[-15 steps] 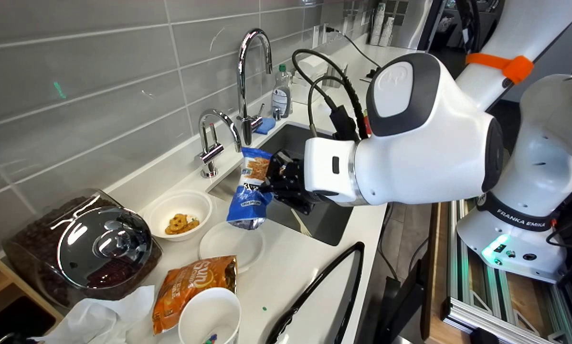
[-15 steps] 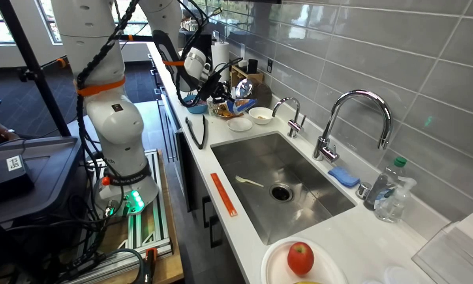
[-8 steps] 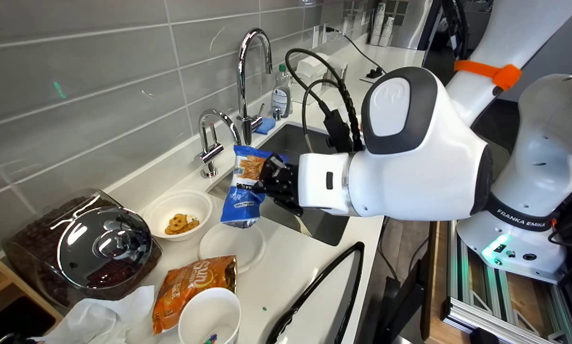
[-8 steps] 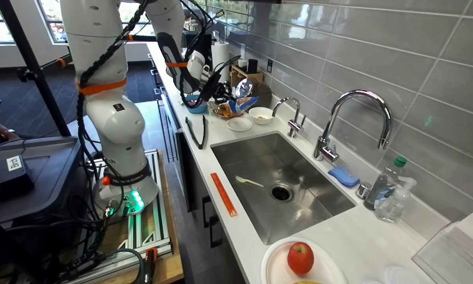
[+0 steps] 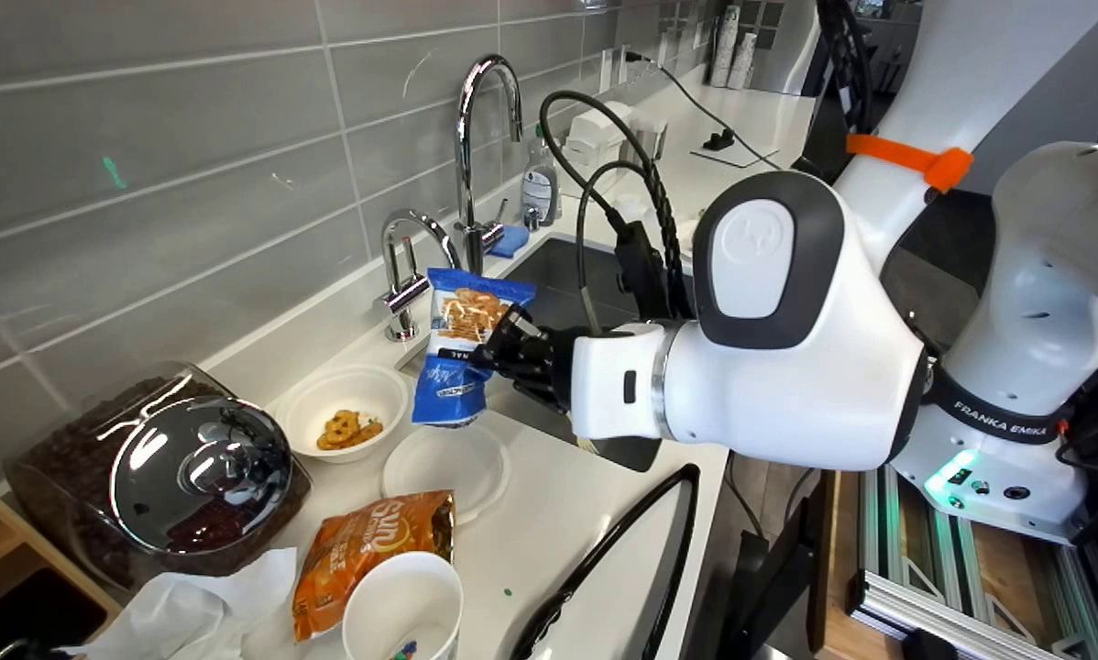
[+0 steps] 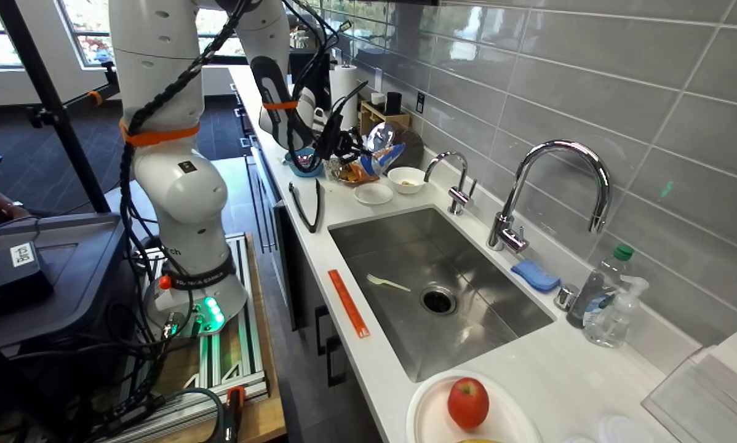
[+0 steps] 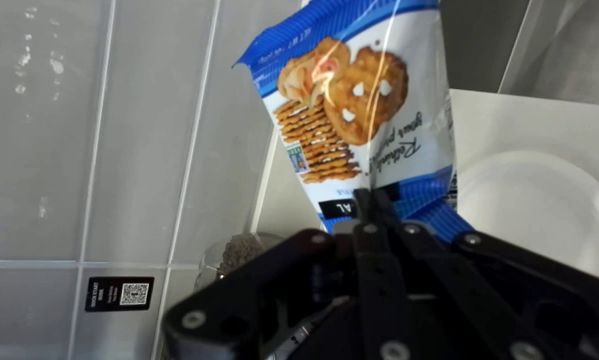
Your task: Move the white plate to the left counter, then pour the contents of the blue pack onto it
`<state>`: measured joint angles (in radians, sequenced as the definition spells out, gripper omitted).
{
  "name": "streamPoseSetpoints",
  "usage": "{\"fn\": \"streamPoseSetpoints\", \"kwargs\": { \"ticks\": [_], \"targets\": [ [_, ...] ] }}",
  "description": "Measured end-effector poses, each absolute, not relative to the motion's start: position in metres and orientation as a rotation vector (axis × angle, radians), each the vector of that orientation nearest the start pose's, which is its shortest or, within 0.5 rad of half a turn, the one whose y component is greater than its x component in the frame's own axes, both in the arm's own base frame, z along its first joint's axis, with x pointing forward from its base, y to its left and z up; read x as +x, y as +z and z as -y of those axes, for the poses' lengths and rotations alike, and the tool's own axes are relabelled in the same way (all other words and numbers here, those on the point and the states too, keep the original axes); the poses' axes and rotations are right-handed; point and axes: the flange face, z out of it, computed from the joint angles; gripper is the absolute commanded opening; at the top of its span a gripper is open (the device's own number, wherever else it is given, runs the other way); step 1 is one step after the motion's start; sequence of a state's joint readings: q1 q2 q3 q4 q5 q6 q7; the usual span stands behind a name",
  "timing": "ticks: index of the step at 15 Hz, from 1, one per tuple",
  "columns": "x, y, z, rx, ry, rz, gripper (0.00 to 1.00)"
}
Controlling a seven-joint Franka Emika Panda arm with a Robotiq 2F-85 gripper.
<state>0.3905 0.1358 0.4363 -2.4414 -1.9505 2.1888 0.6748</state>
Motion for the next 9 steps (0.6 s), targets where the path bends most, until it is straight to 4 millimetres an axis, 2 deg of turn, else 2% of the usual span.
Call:
{"fn": "streamPoseSetpoints", "kwargs": {
  "ticks": [9],
  "targets": [
    [0.3468,0.2415,-0.3431,1.072,0.794,-1.586,0.0]
  ]
}}
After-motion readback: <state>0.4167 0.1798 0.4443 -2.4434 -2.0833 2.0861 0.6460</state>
